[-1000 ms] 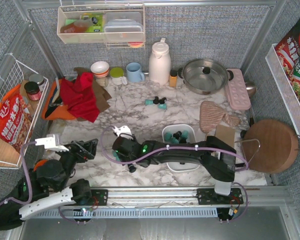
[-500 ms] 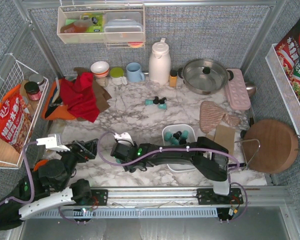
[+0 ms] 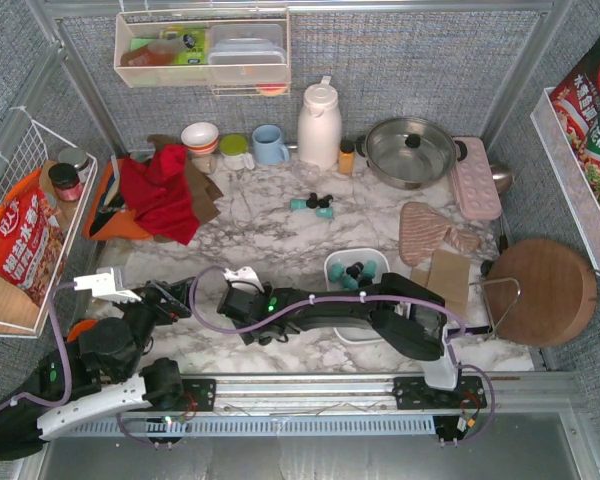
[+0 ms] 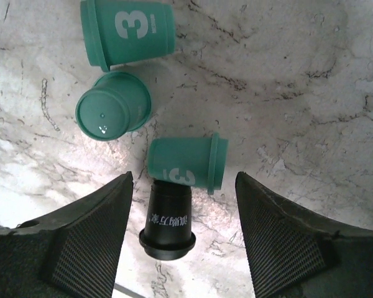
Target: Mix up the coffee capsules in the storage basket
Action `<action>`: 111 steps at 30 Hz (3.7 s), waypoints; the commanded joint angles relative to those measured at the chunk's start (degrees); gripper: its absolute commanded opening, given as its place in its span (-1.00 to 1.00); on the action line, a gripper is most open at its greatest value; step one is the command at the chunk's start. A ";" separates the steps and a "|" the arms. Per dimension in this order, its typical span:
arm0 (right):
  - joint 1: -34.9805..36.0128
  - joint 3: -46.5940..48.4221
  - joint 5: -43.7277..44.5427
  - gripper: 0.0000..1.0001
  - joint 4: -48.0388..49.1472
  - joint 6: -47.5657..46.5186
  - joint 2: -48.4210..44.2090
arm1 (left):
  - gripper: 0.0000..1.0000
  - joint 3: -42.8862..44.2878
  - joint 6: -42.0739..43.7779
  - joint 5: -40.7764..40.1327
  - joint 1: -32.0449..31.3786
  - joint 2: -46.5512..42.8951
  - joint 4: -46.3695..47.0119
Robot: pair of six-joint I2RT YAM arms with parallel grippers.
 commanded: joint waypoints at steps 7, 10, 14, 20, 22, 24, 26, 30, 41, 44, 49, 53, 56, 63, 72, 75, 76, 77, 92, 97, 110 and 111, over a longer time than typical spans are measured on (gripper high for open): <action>-0.73 1.26 3.79 0.26 0.76 -2.63 1.45 | 0.85 0.18 -0.02 -0.40 0.06 0.40 -0.85; -0.94 1.51 3.70 0.15 0.97 -3.36 1.38 | 0.85 0.23 -0.04 -0.40 0.05 0.40 -0.94; -1.13 1.62 3.61 -0.01 1.27 -3.95 1.16 | 0.86 0.19 -0.08 -0.57 0.06 0.35 -0.94; -1.62 0.01 4.37 -0.20 1.59 -4.24 -1.64 | 0.86 0.16 -0.28 -0.75 0.06 1.16 -1.10; -2.01 -1.23 5.94 -0.20 1.33 -4.83 -4.19 | 0.87 0.20 -0.28 -0.84 0.06 1.55 -1.12; -2.66 -3.11 8.45 -0.21 1.00 -5.49 -7.81 | 0.87 0.17 -0.27 -0.92 0.06 1.98 -1.10; -3.55 -5.37 11.67 -0.22 0.57 -6.31 -11.93 | 0.86 0.16 -0.28 -0.93 0.06 2.48 -1.18; -6.03 -10.63 19.98 -0.22 -2.04 -6.20 -20.43 | 0.87 0.32 -0.39 -0.71 0.06 3.82 -1.29; -12.08 -29.04 25.98 -0.21 -9.37 1.88 -41.92 | 0.88 -0.75 1.12 3.32 0.09 9.79 2.29; -12.66 -32.11 25.14 -0.16 -10.27 2.43 -45.00 | 0.91 -2.36 1.91 7.87 0.06 14.05 6.47; -13.08 -34.42 22.46 -0.09 -11.94 2.97 -47.66 | 0.98 -5.32 1.57 17.94 0.05 27.42 13.87; -13.16 -35.60 19.95 -0.04 -12.97 2.93 -48.92 | 0.98 -2.30 1.84 25.93 0.02 38.08 13.19; -13.19 -36.23 17.64 0.11 -13.85 2.91 -49.29 | 0.98 -1.27 2.98 30.44 -0.01 42.71 12.55; -13.21 -37.50 14.67 0.52 -15.91 3.28 -50.61 | 0.98 -5.21 2.95 36.09 0.03 46.34 14.25; -13.10 -38.96 14.31 0.56 -15.61 3.18 -54.34 | 0.79 -8.11 -3.12 34.59 0.01 46.54 14.53; -13.12 -39.52 13.73 0.56 -15.07 3.33 -55.36 | 0.74 -9.94 -3.09 34.80 0.04 46.73 16.87; -13.14 -39.52 13.54 0.56 -15.06 3.34 -55.60 | 0.73 -10.46 -3.14 34.72 0.01 46.97 17.42; -13.15 -39.57 13.33 0.56 -15.02 3.40 -55.86 | 0.72 -10.90 -3.36 34.42 0.10 47.57 17.66; -13.15 -41.16 11.51 0.56 -14.42 3.95 -57.73 | 0.67 -10.95 -1.34 29.54 1.63 56.72 23.43; -13.13 -41.46 11.18 0.56 -13.75 3.79 -57.47 | 0.71 -12.42 2.58 31.97 3.37 55.51 27.58; -13.17 -41.20 10.98 0.56 -13.09 2.99 -56.01 | 0.60 -15.77 5.17 42.44 7.49 57.75 34.30; -13.19 -41.12 10.98 0.56 -13.11 2.91 -55.84 | 0.58 -15.72 5.21 42.41 7.49 58.07 34.36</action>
